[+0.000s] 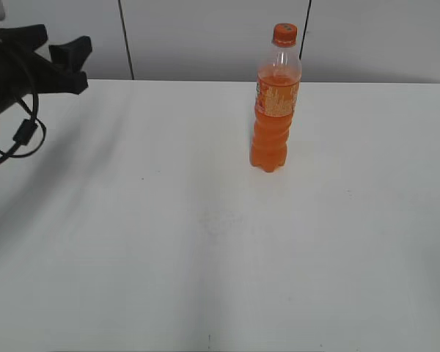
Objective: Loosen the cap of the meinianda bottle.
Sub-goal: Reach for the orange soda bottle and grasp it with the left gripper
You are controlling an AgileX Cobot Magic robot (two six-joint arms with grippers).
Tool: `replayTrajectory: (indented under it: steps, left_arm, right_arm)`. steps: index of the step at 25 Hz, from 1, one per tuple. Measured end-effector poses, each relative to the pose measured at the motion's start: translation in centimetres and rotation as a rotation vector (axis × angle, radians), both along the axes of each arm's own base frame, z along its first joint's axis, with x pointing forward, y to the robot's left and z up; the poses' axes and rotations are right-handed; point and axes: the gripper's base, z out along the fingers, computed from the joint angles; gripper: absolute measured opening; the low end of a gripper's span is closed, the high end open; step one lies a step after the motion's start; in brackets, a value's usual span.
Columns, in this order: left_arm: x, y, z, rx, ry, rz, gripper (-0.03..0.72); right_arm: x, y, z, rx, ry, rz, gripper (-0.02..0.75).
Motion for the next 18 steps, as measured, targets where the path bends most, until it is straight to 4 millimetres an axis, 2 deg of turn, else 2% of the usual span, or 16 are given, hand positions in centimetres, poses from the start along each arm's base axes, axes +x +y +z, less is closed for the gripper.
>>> replayTrajectory:
  steps: [9, 15, 18]
  left_arm:
    - [2.2, -1.6, -6.7, 0.002, 0.042, -0.152, 0.467]
    - [2.0, -3.2, -10.2, 0.004, 0.098, -0.352, 0.466]
    - [1.7, -3.8, -11.0, 0.016, 0.121, -0.41, 0.466]
  right_arm:
    - [0.0, 0.0, 0.0, 0.0, 0.0, 0.0, 0.592]
    - [0.0, 0.0, 0.0, 0.0, 0.0, 0.0, 0.592]
    - [0.0, 0.0, 0.0, 0.0, 0.0, 0.0, 0.592]
